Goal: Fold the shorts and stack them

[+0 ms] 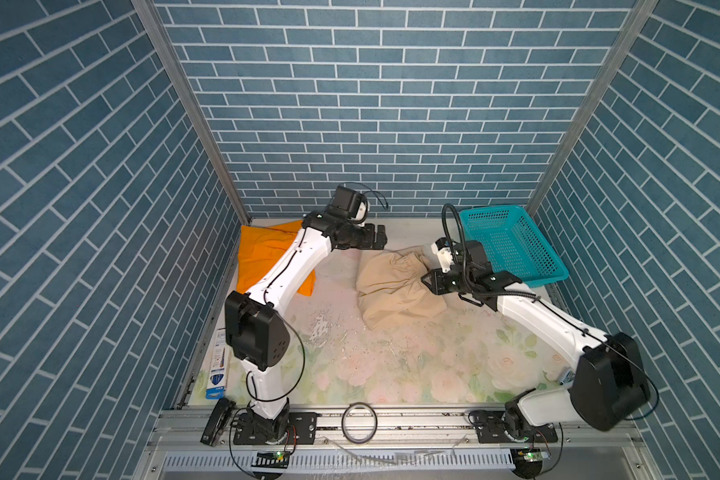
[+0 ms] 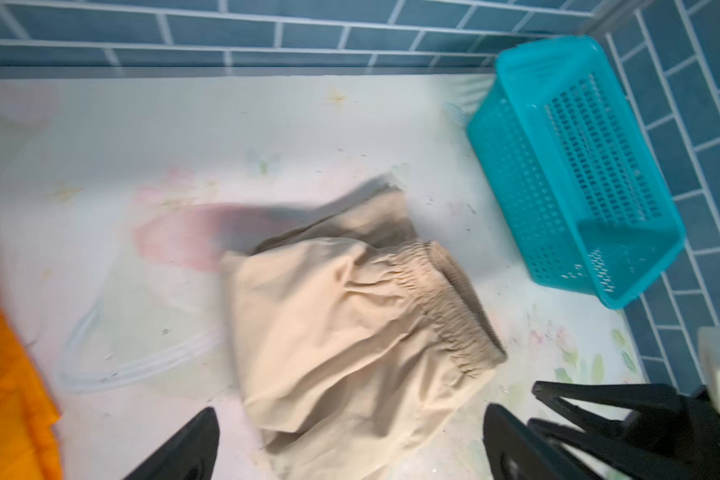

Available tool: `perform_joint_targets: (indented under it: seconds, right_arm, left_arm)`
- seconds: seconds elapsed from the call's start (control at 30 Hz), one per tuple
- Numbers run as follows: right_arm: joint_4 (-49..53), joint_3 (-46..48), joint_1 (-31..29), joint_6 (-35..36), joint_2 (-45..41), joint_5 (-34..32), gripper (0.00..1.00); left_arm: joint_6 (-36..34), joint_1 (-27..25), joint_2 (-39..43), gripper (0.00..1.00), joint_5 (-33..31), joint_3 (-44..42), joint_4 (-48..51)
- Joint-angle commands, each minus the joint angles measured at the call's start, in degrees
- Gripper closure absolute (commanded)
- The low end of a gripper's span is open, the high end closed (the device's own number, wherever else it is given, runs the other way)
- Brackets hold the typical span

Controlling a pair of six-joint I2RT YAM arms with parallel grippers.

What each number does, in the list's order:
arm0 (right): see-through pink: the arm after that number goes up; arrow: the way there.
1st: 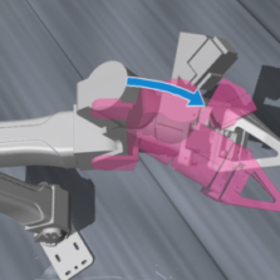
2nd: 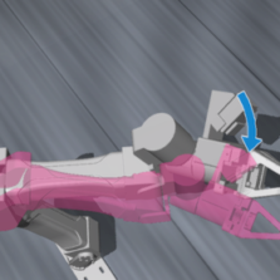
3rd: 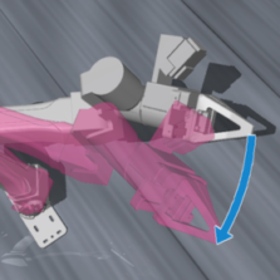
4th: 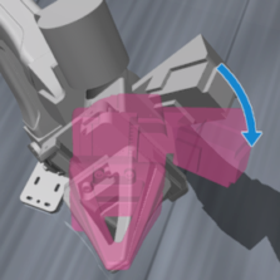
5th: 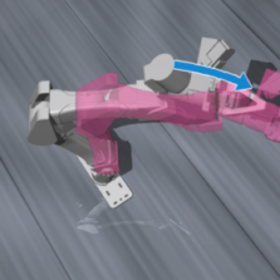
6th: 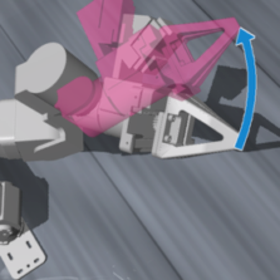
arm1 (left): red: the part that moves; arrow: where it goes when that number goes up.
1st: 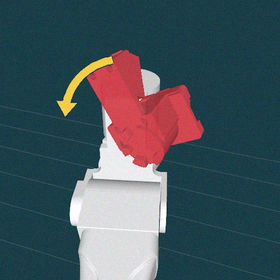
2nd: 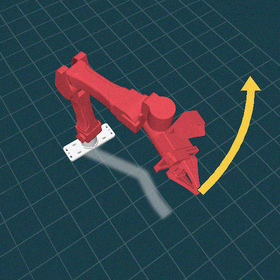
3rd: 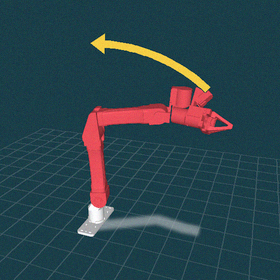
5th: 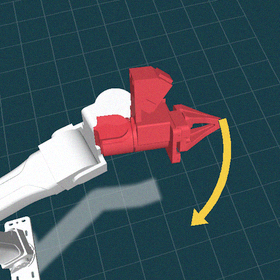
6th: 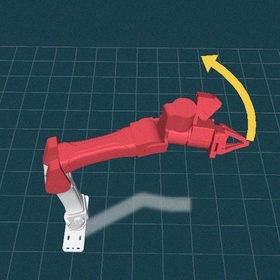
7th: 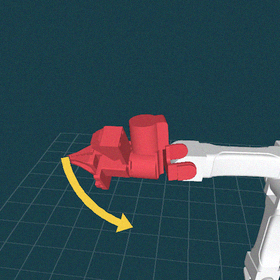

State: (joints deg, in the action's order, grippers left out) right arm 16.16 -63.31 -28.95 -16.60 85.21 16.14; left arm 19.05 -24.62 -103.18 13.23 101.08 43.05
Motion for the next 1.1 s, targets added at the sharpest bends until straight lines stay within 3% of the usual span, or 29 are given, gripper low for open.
perform_joint_targets:
  seconds: [0.0, 0.2, 0.4, 0.53, 0.8, 1.07]
  right_arm:
    - [-1.1, -5.0, 0.2, 3.2, 6.6, 5.7, 0.7]
    - [3.9, -11.9, 0.7, 7.3, 18.7, 4.4, 0.72]
    - [-2.4, 2.0, 4.9, 1.4, 16.7, 6.0, 0.73]
    - [-6.6, 4.5, 5.4, 0.4, 18.8, 8.3, 0.72]
    - [-7.2, 1.4, 5.7, 3.4, 14.0, 8.1, 0.6]
    - [-10.5, -8.1, 5.7, 5.2, 22.4, 13.5, 0.6]
  left_arm:
    - [-0.9, -1.0, 0.2, 0.01, -0.2, -9.8, -4.6]
    - [2.1, -1.1, 1.8, 0.02, 2.8, -21.5, -11.8]
    - [0.4, -3.1, 2.5, 0.0, 7.6, -27.4, -16.7]
    - [-2.3, -7.0, 2.9, 0.0, 8.0, -30.2, -14.5]
    - [2.9, -7.5, 7.0, 0.0, 5.2, -40.7, -16.1]
    - [7.5, -7.6, 6.7, 0.03, 10.9, -45.4, -25.1]
